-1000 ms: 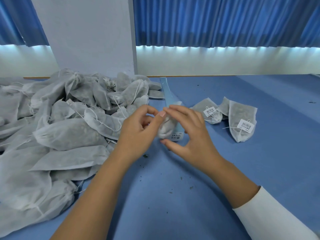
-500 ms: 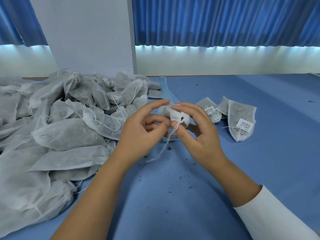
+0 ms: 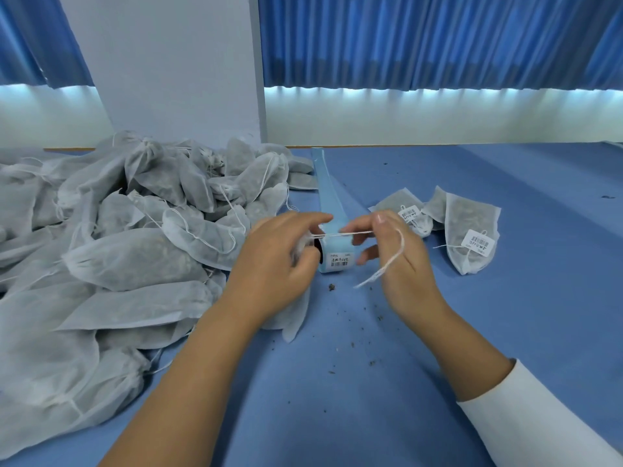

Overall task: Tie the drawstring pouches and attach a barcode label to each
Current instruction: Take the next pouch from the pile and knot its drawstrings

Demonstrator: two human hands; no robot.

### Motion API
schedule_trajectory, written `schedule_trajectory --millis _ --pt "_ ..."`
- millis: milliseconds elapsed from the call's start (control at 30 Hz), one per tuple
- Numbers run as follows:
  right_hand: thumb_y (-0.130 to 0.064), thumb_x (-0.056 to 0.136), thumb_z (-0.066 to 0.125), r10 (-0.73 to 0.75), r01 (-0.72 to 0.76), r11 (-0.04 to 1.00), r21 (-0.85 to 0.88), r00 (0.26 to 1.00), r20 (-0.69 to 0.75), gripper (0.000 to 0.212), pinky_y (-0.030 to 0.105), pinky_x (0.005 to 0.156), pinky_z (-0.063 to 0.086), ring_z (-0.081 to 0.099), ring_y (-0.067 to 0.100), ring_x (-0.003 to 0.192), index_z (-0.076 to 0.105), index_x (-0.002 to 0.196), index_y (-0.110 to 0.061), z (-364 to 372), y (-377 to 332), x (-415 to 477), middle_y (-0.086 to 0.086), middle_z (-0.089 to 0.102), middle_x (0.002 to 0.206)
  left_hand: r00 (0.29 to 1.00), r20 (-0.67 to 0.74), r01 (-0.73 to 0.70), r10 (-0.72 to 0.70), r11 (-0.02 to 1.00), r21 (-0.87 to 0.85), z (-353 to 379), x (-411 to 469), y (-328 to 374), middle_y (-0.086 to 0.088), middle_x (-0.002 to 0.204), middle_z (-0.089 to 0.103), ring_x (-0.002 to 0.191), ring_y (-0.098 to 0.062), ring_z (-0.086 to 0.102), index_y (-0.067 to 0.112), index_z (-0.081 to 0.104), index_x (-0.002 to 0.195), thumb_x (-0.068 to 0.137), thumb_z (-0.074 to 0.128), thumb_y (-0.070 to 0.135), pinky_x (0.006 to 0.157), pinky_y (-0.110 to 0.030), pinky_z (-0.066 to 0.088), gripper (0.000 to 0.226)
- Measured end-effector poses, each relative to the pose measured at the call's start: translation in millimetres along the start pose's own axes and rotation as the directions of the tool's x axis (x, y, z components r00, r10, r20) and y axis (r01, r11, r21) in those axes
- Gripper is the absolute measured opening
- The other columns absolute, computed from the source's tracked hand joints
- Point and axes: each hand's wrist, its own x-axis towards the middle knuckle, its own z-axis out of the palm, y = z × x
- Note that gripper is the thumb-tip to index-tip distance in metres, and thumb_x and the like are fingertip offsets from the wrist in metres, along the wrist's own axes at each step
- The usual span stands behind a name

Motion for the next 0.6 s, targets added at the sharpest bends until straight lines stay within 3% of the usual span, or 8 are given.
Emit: schedule_trajectory --millis 100,167,233,367,467,600 --pt "-0.036 0.099 0.044 0.157 -0.159 0.986 -0.041 0.986 -0.058 0.055 0.013 0.052 0.038 0.046 0.005 0.050 0.051 0.046 -0.024 -6 -2 7 -0.005 0.053 0.054 0.994 0.044 0.097 -0.096 0.995 -0.026 -3 0 1 0.015 0.085 0.063 0.084 -0.002 0.056 0.013 0.074 0.092 0.078 0.050 0.015 0.081 -0.016 0.039 0.029" --pt "-0.034 0.100 0.049 0.325 -0.325 0.927 0.189 0.945 0.032 0.059 0.018 0.046 0.037 0.045 0.010 0.044 0.055 0.043 -0.021 -8 -4 11 -0.001 0.053 0.051 0.960 0.163 0.253 -0.230 0.957 -0.142 -6 1 5 0.020 0.069 0.061 0.070 0.003 0.054 0.018 0.073 0.078 0.074 0.051 0.023 0.067 -0.007 0.036 0.022" --pt "-0.037 0.094 0.054 0.421 -0.461 0.783 0.419 0.887 0.190 0.049 0.020 0.042 0.037 0.048 0.011 0.043 0.067 0.051 -0.019 -9 -7 13 0.003 0.064 0.060 0.914 0.295 0.354 -0.278 0.903 -0.245 -6 1 8 0.018 0.057 0.059 0.060 0.002 0.052 0.020 0.072 0.069 0.074 0.053 0.028 0.060 -0.009 0.036 0.021" --pt "-0.044 0.086 0.051 0.380 -0.587 0.580 0.565 0.808 0.451 0.038 0.018 0.045 0.044 0.051 0.006 0.046 0.080 0.091 -0.021 -14 -3 14 0.002 0.075 0.107 0.883 0.421 0.389 -0.206 0.824 -0.413 -7 1 13 0.008 0.056 0.059 0.061 -0.002 0.055 0.015 0.071 0.069 0.094 0.054 0.021 0.066 -0.009 0.039 0.031" --pt "-0.042 0.092 0.043 0.285 -0.575 0.592 0.565 0.805 0.520 0.041 0.020 0.050 0.049 0.055 0.008 0.049 0.076 0.109 -0.024 -15 1 13 -0.002 0.066 0.127 0.879 0.406 0.434 -0.252 0.776 -0.458 -6 1 13 0.004 0.056 0.060 0.064 0.001 0.058 0.011 0.072 0.071 0.100 0.049 0.010 0.066 -0.004 0.041 0.037" --pt "-0.034 0.098 0.044 0.257 -0.512 0.698 0.500 0.831 0.493 0.037 0.026 0.053 0.052 0.063 0.017 0.059 0.065 0.123 -0.019 -8 -2 9 0.000 0.066 0.127 0.869 0.386 0.482 -0.311 0.711 -0.512 -7 4 11 0.005 0.060 0.061 0.066 -0.001 0.059 0.022 0.075 0.070 0.098 0.052 0.019 0.066 -0.005 0.041 0.037"
